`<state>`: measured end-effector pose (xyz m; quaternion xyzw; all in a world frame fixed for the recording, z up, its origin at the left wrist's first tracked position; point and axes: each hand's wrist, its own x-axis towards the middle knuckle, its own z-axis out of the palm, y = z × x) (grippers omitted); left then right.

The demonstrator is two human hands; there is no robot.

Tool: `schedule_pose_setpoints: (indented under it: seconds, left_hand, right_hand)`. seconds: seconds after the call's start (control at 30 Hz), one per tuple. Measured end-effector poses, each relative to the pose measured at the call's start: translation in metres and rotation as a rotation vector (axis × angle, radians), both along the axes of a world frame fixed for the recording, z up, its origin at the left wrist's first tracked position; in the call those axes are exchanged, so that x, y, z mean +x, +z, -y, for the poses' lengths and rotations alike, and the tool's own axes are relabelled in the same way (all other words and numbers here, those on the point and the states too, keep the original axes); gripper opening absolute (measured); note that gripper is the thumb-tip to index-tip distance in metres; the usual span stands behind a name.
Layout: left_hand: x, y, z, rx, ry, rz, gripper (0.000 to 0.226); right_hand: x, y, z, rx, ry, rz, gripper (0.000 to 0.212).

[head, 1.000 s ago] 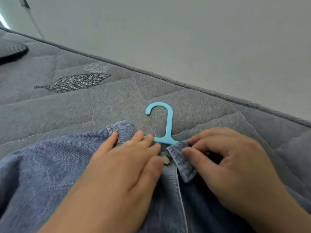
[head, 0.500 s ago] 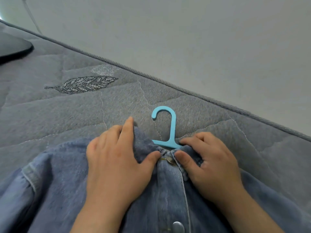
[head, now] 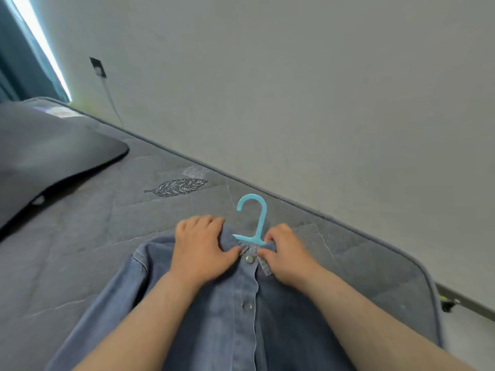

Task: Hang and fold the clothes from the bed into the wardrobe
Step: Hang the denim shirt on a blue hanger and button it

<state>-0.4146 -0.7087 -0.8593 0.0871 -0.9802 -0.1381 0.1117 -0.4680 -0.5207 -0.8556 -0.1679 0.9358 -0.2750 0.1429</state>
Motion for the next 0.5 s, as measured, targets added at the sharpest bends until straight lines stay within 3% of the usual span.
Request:
schedule_pose_setpoints:
  seconds: [0.07, 0.13, 0.2, 0.27, 0.37, 0.43, 0.5]
  left_hand:
    - [0.008, 0.057, -0.004, -0.033, -0.123, -0.013, 0.057]
    - [0.017, 0.120, -0.010, 0.009, -0.245, 0.124, 0.051]
    - [0.033, 0.176, -0.019, -0.111, -0.349, 0.211, 0.037]
    - [0.061, 0.232, -0.031, -0.251, -0.405, 0.161, 0.037]
    - [0.108, 0.314, -0.051, -0.373, -0.436, 0.029, 0.034]
    - [0.142, 0.372, -0.061, -0.466, -0.427, -0.041, 0.028]
    - [0.176, 0.429, -0.069, -0.487, -0.407, -0.066, 0.023]
  right_hand:
    - [0.020, 0.039, -0.008, -0.092, 0.052, -0.115, 0.020]
    - [0.044, 0.083, -0.017, -0.186, 0.099, -0.238, 0.020]
    - [0.067, 0.131, -0.027, -0.225, 0.146, -0.323, 0.019]
    - [0.088, 0.182, -0.042, -0.236, 0.203, -0.341, 0.021]
    - [0.121, 0.274, -0.066, -0.262, 0.299, -0.269, 0.016]
    - [0.139, 0.343, -0.077, -0.392, 0.233, -0.198, 0.009]
    - [0.148, 0.412, -0.082, -0.586, 0.082, 0.081, 0.014]
